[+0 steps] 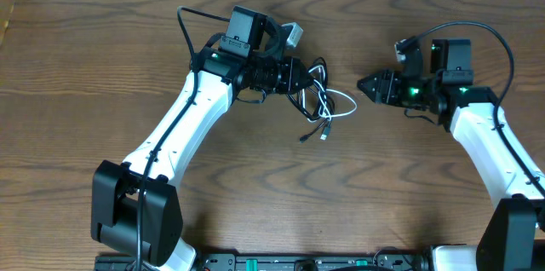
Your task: Untangle cables
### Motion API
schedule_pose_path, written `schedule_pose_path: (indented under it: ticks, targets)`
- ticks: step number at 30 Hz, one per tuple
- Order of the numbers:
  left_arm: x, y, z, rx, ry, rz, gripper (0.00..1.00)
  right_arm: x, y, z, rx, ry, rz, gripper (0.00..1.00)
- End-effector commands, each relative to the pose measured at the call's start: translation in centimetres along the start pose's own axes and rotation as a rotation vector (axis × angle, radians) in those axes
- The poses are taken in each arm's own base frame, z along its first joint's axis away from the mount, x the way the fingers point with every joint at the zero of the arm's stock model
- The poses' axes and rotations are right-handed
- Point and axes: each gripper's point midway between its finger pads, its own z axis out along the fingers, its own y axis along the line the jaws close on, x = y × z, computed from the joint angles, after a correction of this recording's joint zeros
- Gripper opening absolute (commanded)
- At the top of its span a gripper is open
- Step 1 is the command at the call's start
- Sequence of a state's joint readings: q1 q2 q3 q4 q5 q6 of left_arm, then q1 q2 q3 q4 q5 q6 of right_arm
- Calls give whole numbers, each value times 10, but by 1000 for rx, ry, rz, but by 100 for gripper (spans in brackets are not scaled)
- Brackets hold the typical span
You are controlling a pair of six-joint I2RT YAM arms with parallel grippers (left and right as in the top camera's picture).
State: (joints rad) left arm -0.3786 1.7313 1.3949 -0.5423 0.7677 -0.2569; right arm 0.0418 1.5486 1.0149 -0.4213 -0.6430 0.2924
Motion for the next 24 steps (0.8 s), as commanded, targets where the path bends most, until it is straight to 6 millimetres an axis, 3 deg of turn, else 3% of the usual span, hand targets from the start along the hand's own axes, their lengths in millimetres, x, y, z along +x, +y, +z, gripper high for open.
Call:
schedule_pose_path:
  ticks: [1, 8, 18, 24]
  targets:
    - [3, -8, 0, 50, 15, 36, 7, 2, 35, 2, -72, 13, -4, 54]
    - [3, -8, 0, 48, 15, 35, 7, 36, 27, 26, 96, 102, 192, 56]
    - [1, -5, 0, 31, 6, 38, 7, 82, 2, 64, 180, 282, 264, 57]
    - [-17, -1, -7, 30, -58, 28, 7, 118, -21, 78, 245, 418, 329, 47]
